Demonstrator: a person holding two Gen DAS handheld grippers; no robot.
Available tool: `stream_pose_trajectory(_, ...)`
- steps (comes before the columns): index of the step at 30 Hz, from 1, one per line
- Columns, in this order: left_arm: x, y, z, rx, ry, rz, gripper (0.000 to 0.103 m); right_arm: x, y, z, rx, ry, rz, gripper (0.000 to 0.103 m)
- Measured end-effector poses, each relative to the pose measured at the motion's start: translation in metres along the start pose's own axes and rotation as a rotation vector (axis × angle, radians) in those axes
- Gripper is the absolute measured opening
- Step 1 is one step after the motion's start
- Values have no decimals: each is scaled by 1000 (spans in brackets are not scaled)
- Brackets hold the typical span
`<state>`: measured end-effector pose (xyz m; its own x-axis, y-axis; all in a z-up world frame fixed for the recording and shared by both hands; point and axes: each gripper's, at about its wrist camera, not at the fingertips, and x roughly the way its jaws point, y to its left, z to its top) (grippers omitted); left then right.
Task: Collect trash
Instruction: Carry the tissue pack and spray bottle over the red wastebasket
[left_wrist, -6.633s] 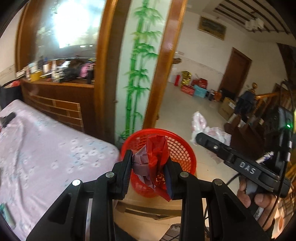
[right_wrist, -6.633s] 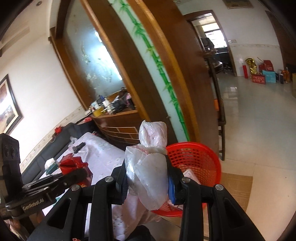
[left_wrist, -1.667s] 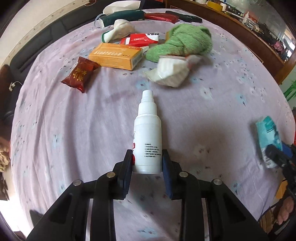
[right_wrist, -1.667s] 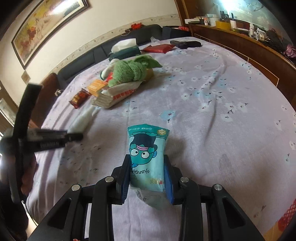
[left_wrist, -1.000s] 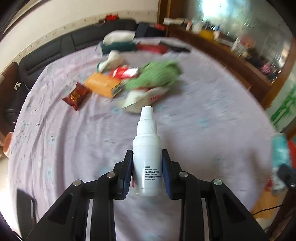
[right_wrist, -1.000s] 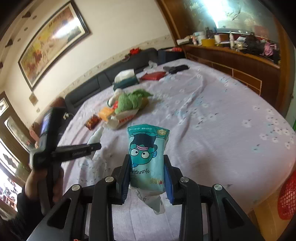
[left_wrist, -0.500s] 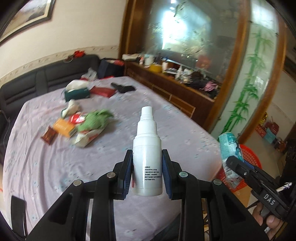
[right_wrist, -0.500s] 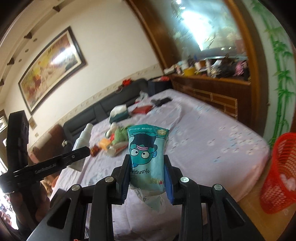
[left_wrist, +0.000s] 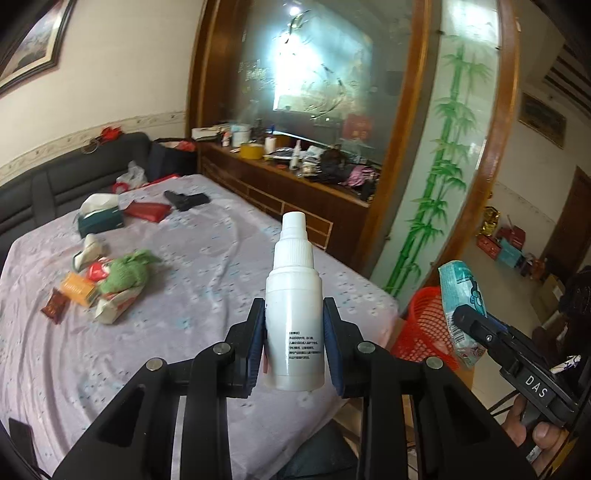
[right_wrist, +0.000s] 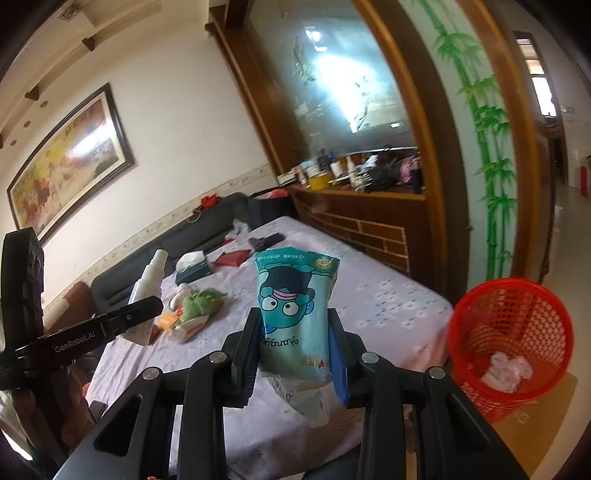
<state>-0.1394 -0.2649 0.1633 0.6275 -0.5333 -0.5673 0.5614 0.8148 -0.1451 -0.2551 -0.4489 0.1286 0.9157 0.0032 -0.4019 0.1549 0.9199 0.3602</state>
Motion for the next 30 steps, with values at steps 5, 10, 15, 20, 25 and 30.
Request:
stream_pose_trajectory(5, 6, -20, 4, 33, 8, -52, 29, -21, -10, 7, 14, -42, -51, 35)
stream_pose_trajectory(10, 13, -43, 9, 75, 16, -117, 29, -37, -24, 15, 24, -74, -115, 35)
stream_pose_trajectory(15, 26, -68, 14, 114, 43, -186, 29, -50, -44, 19, 61, -102, -165, 35)
stream_pose_trajectory(20, 40, -94, 14, 152, 86, -292, 29, -55, -64, 20, 93, -105, -204, 35)
stream_pose_trajectory(25, 56, -119, 12, 187, 117, -357, 29, -58, -85, 20, 124, -104, -236, 35)
stream_pose_trajectory(30, 73, -136, 12, 200, 139, -375, 29, -58, -106, 19, 152, -97, -261, 35)
